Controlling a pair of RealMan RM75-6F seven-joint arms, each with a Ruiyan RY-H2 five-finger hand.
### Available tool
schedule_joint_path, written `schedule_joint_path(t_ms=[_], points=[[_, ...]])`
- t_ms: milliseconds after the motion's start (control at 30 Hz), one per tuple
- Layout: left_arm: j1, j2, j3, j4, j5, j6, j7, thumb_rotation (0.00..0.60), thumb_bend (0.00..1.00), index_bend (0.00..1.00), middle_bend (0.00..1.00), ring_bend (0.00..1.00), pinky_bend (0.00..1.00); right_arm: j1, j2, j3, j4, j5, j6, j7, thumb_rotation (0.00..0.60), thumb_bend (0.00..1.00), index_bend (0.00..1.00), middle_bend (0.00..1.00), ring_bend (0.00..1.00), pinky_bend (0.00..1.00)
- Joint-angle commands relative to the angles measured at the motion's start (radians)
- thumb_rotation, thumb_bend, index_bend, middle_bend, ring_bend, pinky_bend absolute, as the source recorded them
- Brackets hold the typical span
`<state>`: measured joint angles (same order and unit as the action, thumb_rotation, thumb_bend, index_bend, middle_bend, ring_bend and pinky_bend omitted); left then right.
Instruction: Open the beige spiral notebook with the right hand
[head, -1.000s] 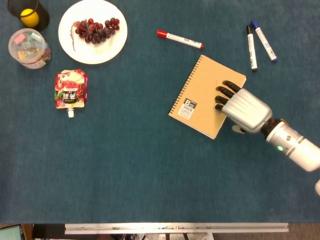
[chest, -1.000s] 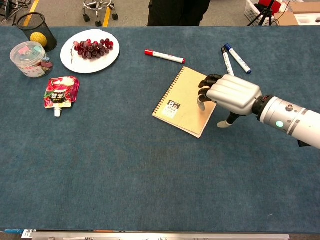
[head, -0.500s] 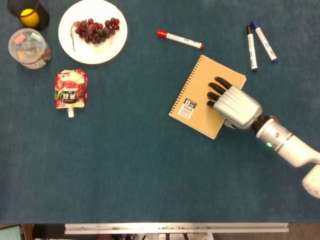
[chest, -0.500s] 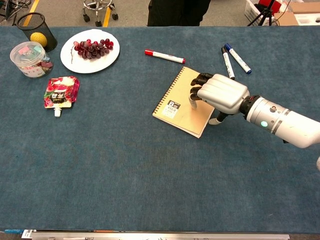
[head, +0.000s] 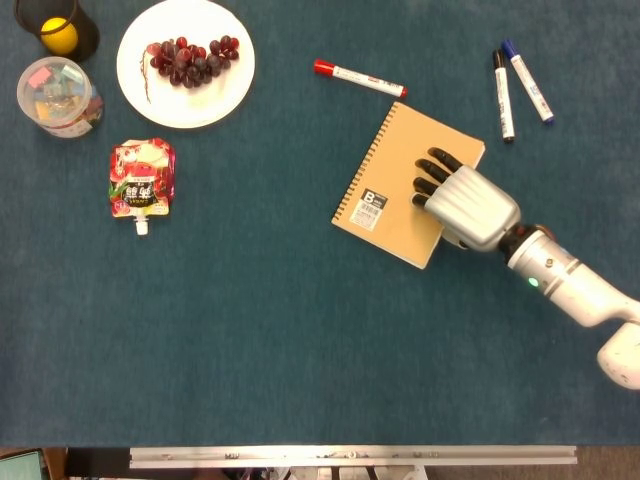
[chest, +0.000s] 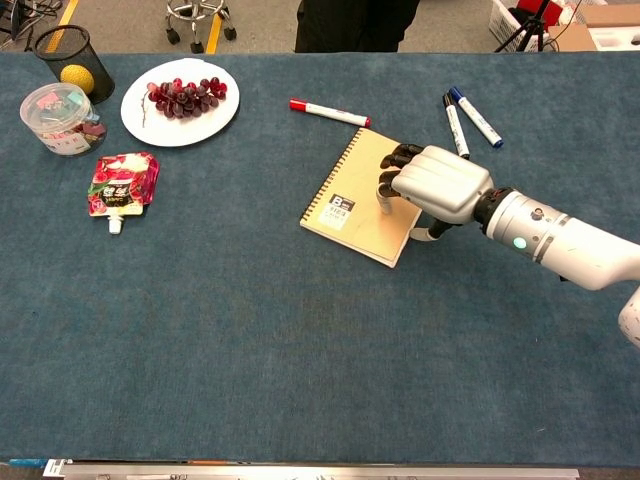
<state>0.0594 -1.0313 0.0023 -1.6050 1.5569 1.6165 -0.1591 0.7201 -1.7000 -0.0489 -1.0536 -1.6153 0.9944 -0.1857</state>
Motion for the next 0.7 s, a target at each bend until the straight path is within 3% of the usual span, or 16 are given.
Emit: schedule_joint_path(t_ms=[33,433,700], points=[[0.001,0.001,0.0,0.0,0.001,0.002,-0.002,0.6,0.41,0.18,0.15,0.12,0.09,0.001,-0.006,0.002,0.007,-0.002,-0.002,0.007,0.6,0.25,0.46,0.38,0.16,0.14],[0.002,0.003,0.0,-0.001,0.006,0.008,-0.008,0.6,0.41,0.18,0.15,0.12,0.09,0.002,-0.048,0.01,0.069,-0.026,0.036,0.055,0.6,0.39,0.48,0.4,0.18,0.14],[0.0,0.003,0.0,-0.003,0.011,0.007,-0.002,0.6,0.41,0.18,0.15,0.12,0.09,-0.011,-0.093,0.02,0.139,-0.049,0.114,0.114,0.6,0.48,0.61,0.43,0.22,0.16]])
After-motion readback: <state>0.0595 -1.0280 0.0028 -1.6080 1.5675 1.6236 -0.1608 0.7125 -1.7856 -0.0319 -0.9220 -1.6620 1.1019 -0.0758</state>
